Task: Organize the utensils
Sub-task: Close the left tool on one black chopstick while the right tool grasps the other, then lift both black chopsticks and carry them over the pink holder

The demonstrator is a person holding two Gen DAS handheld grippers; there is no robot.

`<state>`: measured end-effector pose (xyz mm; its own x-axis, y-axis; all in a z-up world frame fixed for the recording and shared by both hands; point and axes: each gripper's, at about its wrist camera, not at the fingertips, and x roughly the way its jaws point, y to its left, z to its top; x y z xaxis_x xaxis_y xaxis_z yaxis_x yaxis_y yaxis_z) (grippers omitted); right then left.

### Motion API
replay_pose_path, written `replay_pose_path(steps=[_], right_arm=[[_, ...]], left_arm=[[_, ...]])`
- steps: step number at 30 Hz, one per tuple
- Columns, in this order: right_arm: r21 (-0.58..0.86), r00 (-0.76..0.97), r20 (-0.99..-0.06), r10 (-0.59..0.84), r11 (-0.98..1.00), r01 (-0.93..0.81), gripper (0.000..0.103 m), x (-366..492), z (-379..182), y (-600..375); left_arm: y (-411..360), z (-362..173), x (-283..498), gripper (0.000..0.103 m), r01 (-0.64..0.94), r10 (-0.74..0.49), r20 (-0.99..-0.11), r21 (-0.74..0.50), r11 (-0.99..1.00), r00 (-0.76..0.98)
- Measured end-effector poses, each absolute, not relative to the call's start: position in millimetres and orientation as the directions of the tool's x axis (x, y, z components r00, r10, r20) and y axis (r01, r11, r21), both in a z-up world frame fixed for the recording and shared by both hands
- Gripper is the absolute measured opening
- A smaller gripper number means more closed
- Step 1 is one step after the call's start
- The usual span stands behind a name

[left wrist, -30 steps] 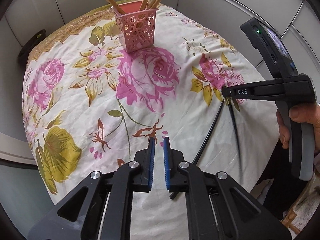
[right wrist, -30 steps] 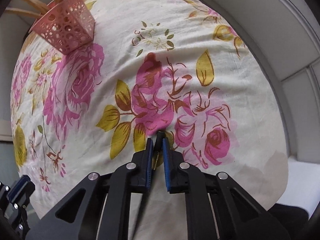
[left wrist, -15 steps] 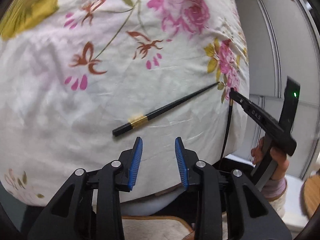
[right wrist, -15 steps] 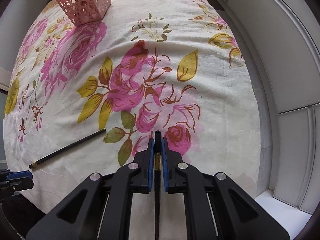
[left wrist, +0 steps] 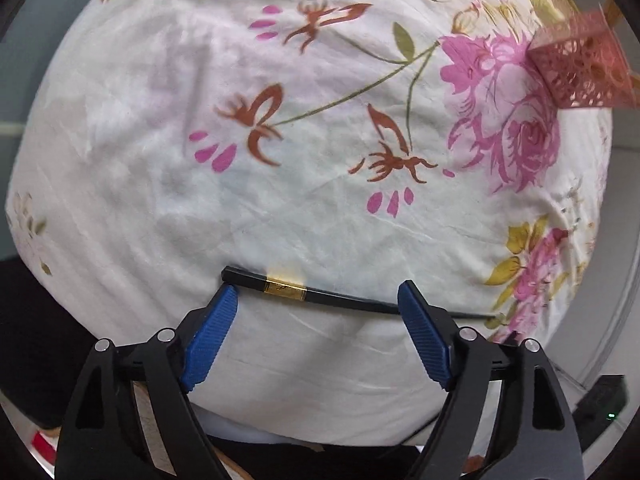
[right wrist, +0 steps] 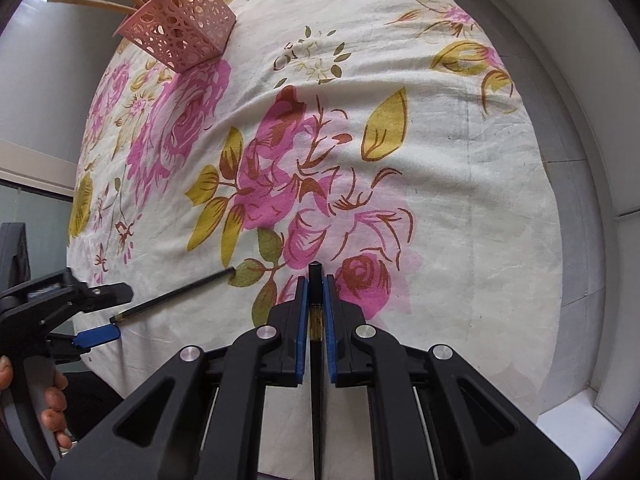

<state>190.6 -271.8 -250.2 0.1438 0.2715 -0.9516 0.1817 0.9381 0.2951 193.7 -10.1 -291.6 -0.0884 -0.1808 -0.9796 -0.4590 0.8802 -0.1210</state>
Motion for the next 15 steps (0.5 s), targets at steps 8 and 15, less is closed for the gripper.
replay_pose_path(steps=[8,15], right_arm=[[0.401,0.148,-0.915,0.376,0.886,0.23,0.007,193,-255,-287],[0.327,0.082,-0.945,0.317,0.911,0.251,0.008,215,-258,-266]], left_arm=[[-56,-276,234,0.006,-0.015,-0.087,-0.995,-0.088,0.996,0.053],[-43,-282,251,0.008,0.109,-0.232,-0.972,-0.235,0.966,-0.046]])
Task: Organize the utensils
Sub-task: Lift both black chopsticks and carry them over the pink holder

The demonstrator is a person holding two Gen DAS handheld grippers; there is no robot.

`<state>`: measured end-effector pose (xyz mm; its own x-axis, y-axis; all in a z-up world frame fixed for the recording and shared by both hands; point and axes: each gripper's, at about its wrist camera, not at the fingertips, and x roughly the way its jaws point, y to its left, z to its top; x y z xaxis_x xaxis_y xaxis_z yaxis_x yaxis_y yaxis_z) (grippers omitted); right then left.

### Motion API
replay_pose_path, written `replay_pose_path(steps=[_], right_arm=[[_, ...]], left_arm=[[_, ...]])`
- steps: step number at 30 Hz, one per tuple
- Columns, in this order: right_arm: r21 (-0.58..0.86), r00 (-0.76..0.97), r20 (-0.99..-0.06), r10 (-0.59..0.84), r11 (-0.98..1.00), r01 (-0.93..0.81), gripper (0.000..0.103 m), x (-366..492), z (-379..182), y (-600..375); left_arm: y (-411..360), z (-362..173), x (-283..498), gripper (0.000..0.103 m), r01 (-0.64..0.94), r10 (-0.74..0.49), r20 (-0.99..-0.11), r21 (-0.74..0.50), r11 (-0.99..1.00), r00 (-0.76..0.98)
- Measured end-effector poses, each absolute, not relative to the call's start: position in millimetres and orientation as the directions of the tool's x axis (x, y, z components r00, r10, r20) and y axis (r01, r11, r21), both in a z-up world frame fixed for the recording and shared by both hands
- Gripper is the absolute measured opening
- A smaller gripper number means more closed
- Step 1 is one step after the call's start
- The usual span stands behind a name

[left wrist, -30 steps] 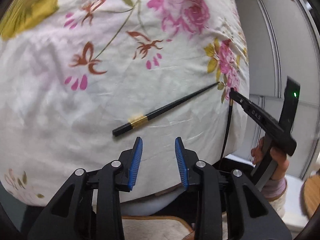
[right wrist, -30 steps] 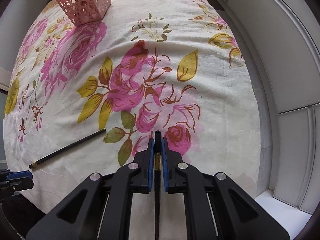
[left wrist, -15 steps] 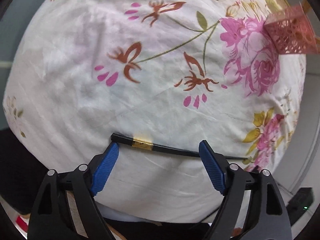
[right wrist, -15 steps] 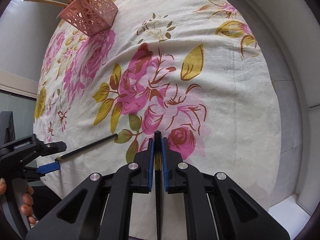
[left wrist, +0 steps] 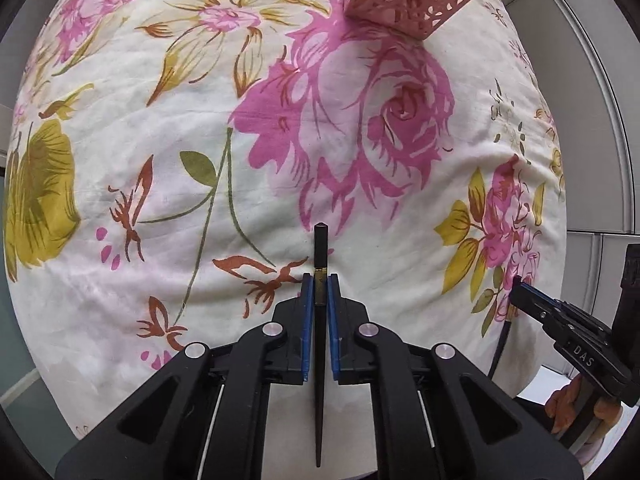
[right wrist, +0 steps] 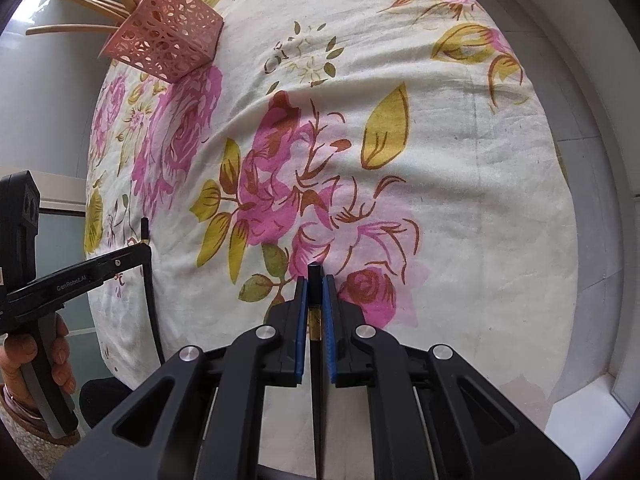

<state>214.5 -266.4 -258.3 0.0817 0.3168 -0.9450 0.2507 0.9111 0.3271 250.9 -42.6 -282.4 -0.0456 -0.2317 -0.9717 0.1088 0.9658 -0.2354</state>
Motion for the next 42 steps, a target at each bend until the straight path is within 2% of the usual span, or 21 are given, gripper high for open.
replay_pose_path(steps=[2,3,4,5,6,7,11,13,14,15,16,17,19,25,27,31,34,37,42], right_arm=[[0.313,0.037,-0.949,0.314,0.915,0.255,0.013,220,-259,-265],[0.323,0.02,-0.944,0.33,0.908,0.268,0.016,222,-260,-267],[0.331,0.007,-0.939,0.344,0.898,0.291,0.018,224,-261,-270],[0.343,-0.005,-0.932,0.363,0.885,0.316,0.023,225,-262,-273],[0.362,-0.011,-0.922,0.387,0.87,0.335,0.032,227,-263,-275],[0.373,-0.013,-0.915,0.402,0.861,0.347,0.034,229,-263,-274],[0.337,-0.023,-0.928,0.373,0.862,0.378,0.034,233,-262,-271],[0.302,-0.033,-0.94,0.34,0.872,0.385,0.025,235,-262,-270],[0.248,-0.037,-0.959,0.28,0.899,0.36,0.008,235,-261,-268],[0.216,-0.026,-0.971,0.238,0.917,0.336,0.008,232,-259,-264],[0.202,-0.007,-0.976,0.217,0.923,0.327,0.008,228,-258,-261],[0.186,0.016,-0.981,0.191,0.928,0.322,0.007,224,-256,-258],[0.149,0.066,-0.989,0.135,0.936,0.318,0.007,215,-253,-249],[0.196,0.252,-0.96,0.121,0.934,0.297,0.007,170,-239,-240],[0.209,0.327,-0.938,0.112,0.937,0.28,0.007,156,-221,-237],[0.224,0.497,-0.864,0.081,0.946,0.236,0.007,135,-166,-232],[0.219,0.597,-0.8,0.06,0.955,0.198,0.007,123,-123,-232],[0.21,0.675,-0.737,0.047,0.964,0.163,0.007,119,-86,-226],[0.222,0.762,-0.645,0.06,0.969,0.112,0.007,122,-28,-221]], left_arm=[[-49,-282,255,0.01,0.155,-0.19,-0.979,-0.2,0.967,-0.08],[-54,-282,256,0.014,0.175,-0.173,-0.98,-0.188,0.967,-0.095],[-59,-282,256,0.029,0.192,-0.176,-0.978,-0.196,0.962,-0.112],[-63,-282,256,0.047,0.198,-0.177,-0.977,-0.199,0.96,-0.12],[-68,-283,256,0.056,0.213,-0.135,-0.984,-0.156,0.965,-0.114],[-73,-285,254,0.062,0.237,-0.092,-0.99,-0.114,0.965,-0.103],[-92,-288,248,0.073,0.314,-0.02,-0.999,-0.032,0.949,-0.042],[-93,-287,250,0.071,0.309,-0.029,-0.999,-0.036,0.95,-0.025],[-93,-285,250,0.068,0.336,-0.032,-0.999,-0.033,0.941,-0.007],[-101,-281,257,0.065,0.358,-0.036,-0.999,-0.03,0.933,0.01],[-101,-278,254,0.054,0.374,-0.045,-0.999,-0.031,0.927,0.028],[-98,-275,251,0.034,0.383,-0.055,-0.997,-0.033,0.923,0.049],[-84,-271,244,0.007,0.381,-0.106,-0.992,-0.072,0.922,0.071],[-35,-254,197,0.006,0.406,-0.279,-0.936,-0.174,0.897,0.215],[-22,-232,180,0.006,0.428,-0.371,-0.883,-0.228,0.875,0.288],[-18,-170,147,0.006,0.476,-0.47,-0.755,-0.238,0.846,0.457],[-28,-133,141,0.006,0.495,-0.466,-0.662,-0.162,0.853,0.587],[-24,-97,127,0.006,0.497,-0.482,-0.577,-0.146,0.855,0.66],[-33,-58,124,0.006,0.5,-0.479,-0.492,-0.098,0.86,0.727]])
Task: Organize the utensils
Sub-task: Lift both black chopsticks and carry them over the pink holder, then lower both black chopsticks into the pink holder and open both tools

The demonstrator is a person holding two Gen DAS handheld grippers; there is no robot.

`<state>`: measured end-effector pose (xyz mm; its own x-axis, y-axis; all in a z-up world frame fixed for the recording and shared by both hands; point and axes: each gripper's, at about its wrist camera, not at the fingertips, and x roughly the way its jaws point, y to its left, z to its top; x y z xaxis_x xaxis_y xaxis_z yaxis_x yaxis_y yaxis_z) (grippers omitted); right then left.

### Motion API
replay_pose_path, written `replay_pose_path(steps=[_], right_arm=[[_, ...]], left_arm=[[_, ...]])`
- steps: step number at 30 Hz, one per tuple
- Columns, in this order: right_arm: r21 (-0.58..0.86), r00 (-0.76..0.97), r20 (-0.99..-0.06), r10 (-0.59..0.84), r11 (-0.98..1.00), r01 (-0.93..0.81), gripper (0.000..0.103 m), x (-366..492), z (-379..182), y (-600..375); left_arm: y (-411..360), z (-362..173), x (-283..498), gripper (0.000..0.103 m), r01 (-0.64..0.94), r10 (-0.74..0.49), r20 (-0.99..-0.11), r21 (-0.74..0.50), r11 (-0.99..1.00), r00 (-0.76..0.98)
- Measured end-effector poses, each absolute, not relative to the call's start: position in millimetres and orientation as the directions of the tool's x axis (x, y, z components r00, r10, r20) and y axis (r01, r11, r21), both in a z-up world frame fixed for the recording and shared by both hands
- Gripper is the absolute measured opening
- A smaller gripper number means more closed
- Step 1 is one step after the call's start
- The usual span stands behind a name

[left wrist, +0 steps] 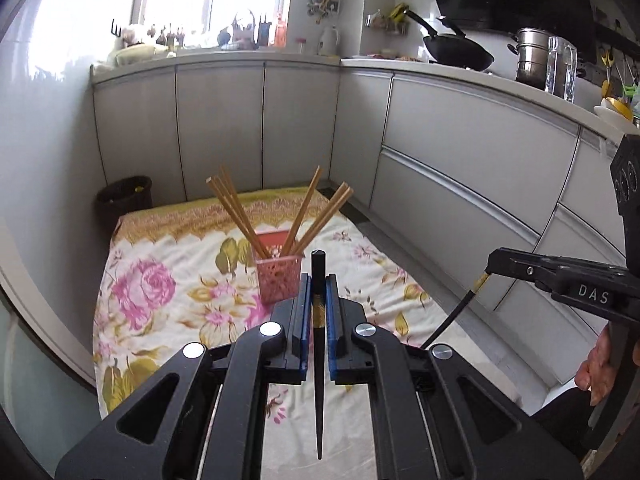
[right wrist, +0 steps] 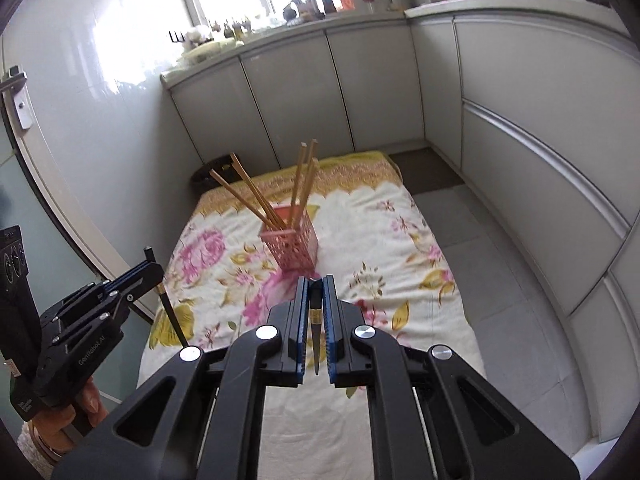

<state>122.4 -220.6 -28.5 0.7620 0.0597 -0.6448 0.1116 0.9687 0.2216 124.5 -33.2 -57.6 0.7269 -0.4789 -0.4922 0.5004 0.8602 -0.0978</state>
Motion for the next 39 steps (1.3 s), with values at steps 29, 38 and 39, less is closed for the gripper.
replay_pose_path(steps=[29,38,39], right_arm=[[0.257,0.88,-0.465,0.092,0.966,0.035,0.007,280,72,-228],[0.258,0.865,-0.491,0.101,0.966,0.034,0.008,311,42,-217],[0.254,0.863,-0.495,0.1,0.967,0.033,0.008,313,40,-214]], left_arm=[[-73,-6,318,0.006,0.387,-0.412,-0.362,-0.144,0.911,0.836],[-64,-40,337,0.029,0.426,-0.474,-0.386,-0.208,0.88,0.791],[-61,-35,333,0.03,0.428,-0.473,-0.372,-0.203,0.881,0.798]])
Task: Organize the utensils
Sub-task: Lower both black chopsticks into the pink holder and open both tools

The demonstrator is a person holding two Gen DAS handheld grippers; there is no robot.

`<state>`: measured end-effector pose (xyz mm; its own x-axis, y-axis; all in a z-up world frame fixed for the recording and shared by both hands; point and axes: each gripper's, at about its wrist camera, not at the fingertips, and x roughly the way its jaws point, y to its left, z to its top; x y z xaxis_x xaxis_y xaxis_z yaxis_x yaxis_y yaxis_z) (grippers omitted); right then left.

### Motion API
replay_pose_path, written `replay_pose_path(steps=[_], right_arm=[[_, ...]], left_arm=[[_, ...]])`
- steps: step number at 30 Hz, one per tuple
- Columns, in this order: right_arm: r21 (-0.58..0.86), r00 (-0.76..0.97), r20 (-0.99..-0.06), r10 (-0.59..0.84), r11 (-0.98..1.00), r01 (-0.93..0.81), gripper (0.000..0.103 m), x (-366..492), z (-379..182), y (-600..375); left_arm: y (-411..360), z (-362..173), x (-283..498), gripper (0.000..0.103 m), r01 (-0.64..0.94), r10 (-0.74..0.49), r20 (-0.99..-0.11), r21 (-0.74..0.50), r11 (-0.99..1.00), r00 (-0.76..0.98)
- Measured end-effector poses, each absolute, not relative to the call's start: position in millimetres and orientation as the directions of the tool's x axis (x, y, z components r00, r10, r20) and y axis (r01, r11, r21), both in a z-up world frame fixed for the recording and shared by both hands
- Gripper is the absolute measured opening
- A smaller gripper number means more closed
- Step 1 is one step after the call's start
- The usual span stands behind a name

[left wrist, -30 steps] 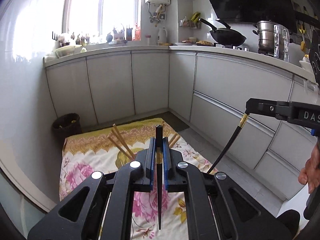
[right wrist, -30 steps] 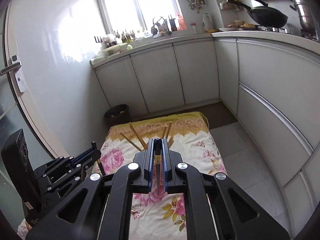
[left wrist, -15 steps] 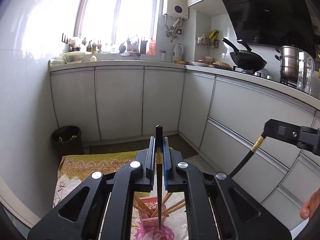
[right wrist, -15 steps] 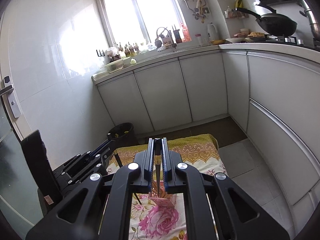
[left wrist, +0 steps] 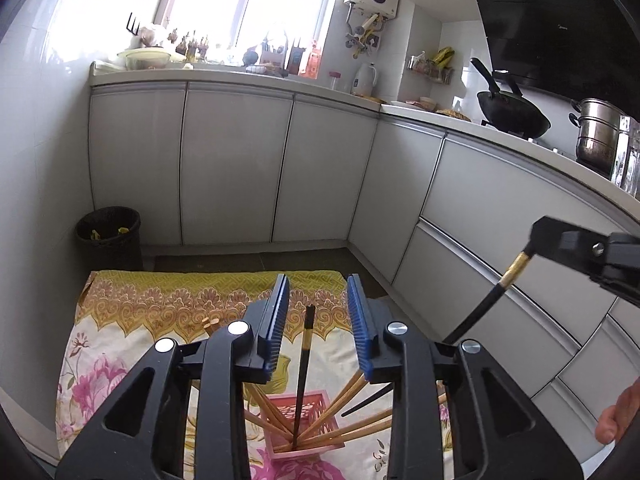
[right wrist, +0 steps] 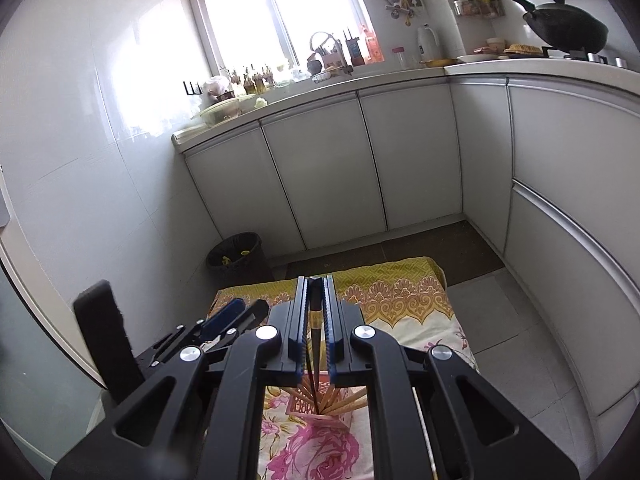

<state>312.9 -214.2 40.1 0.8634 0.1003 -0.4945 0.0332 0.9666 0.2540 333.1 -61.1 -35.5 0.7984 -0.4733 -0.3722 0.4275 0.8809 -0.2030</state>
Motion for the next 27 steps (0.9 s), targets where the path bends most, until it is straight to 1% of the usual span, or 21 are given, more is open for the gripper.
replay_pose_path(steps=[3,5,6,8,9,14,22,27], right_arm=[[0.249,0.859,-0.501,0.105,0.968,0.027,0.007,318,34,-206],[0.248,0.857,-0.503,0.11,0.969,0.022,0.007,320,30,-201],[0.246,0.856,-0.505,0.113,0.969,0.017,0.007,323,29,-198],[0.233,0.854,-0.509,0.109,0.972,0.015,0.007,325,22,-191],[0.229,0.852,-0.513,0.109,0.973,0.013,0.007,326,18,-188],[0.218,0.832,-0.544,0.11,0.976,0.014,0.007,334,-1,-178],[0.174,0.82,-0.566,0.081,0.985,0.023,0.007,339,-17,-164],[0.192,0.813,-0.577,0.085,0.981,0.034,0.007,342,-22,-166]], left_arm=[[-48,-19,322,0.034,0.432,-0.479,-0.334,-0.208,0.878,0.812],[-39,-7,313,0.04,0.427,-0.473,-0.3,-0.207,0.88,0.828],[-34,-3,309,0.041,0.429,-0.476,-0.283,-0.213,0.878,0.833],[-25,3,301,0.047,0.425,-0.473,-0.264,-0.218,0.878,0.841],[-21,5,298,0.048,0.422,-0.469,-0.253,-0.221,0.879,0.846],[-5,7,291,0.049,0.406,-0.458,-0.249,-0.235,0.883,0.853],[7,0,290,0.049,0.396,-0.459,-0.26,-0.261,0.88,0.849],[12,0,289,0.049,0.389,-0.453,-0.26,-0.263,0.883,0.853]])
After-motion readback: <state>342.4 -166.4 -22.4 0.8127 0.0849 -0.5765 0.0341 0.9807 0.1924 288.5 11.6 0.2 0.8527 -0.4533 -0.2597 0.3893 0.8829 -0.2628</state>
